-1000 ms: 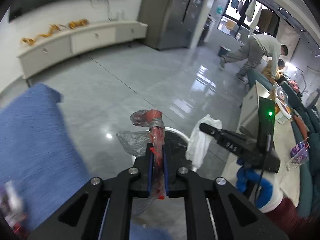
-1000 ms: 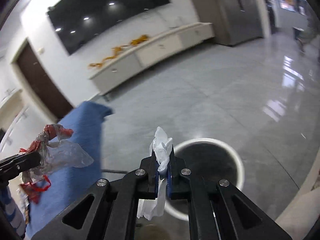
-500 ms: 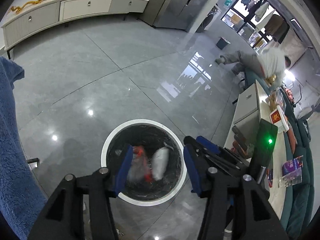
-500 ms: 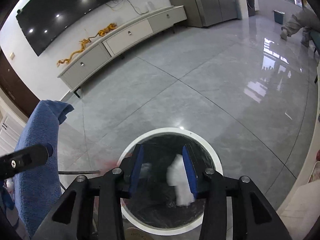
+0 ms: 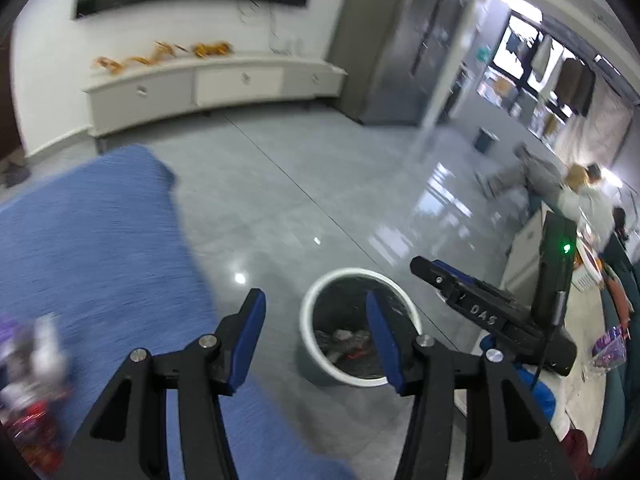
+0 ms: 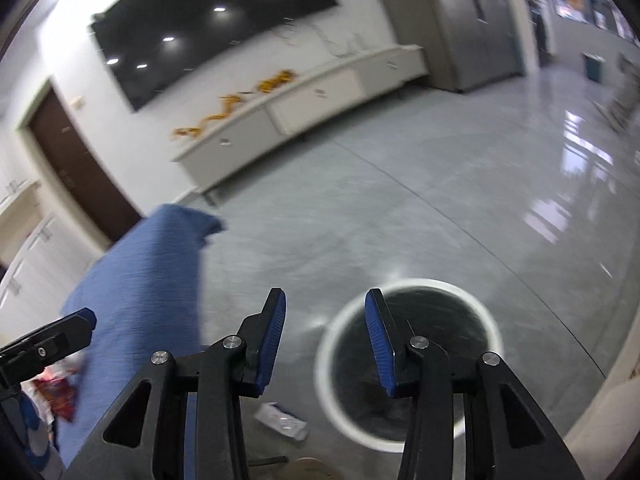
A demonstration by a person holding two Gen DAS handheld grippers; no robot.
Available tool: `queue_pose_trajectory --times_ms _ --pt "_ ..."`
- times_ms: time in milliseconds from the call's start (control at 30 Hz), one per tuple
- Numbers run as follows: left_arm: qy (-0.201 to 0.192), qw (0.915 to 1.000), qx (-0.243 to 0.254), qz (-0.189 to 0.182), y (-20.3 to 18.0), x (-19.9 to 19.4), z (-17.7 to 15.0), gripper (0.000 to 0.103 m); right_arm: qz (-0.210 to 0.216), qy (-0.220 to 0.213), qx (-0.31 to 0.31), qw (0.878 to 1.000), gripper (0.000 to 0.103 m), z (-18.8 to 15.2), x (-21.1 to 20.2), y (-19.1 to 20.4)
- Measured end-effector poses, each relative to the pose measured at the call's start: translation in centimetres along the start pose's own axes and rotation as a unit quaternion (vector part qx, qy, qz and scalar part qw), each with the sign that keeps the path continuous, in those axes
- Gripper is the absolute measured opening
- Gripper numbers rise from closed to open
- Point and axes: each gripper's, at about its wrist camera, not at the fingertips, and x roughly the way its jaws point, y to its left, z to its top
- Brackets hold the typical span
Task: Collect trash
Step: 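Grasp the white printed bag with the left tool while the right tool grasps the red chip bag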
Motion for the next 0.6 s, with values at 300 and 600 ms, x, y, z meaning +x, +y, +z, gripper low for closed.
queue_pose_trajectory --times_ms 300,600 --pt "-0.066 0.9921 -0.073 0.077 8.5 -13.3 -5.9 0.053 0.125 -0.017 -0.088 0.988 0.044 -1.4 -6.5 14.1" --pt "-0.103 0.9669 -0.163 0.167 21.1 -23.9 -15.6 0.053 0.171 0.000 -0.174 0.970 0.053 -6.0 -11.4 24.7"
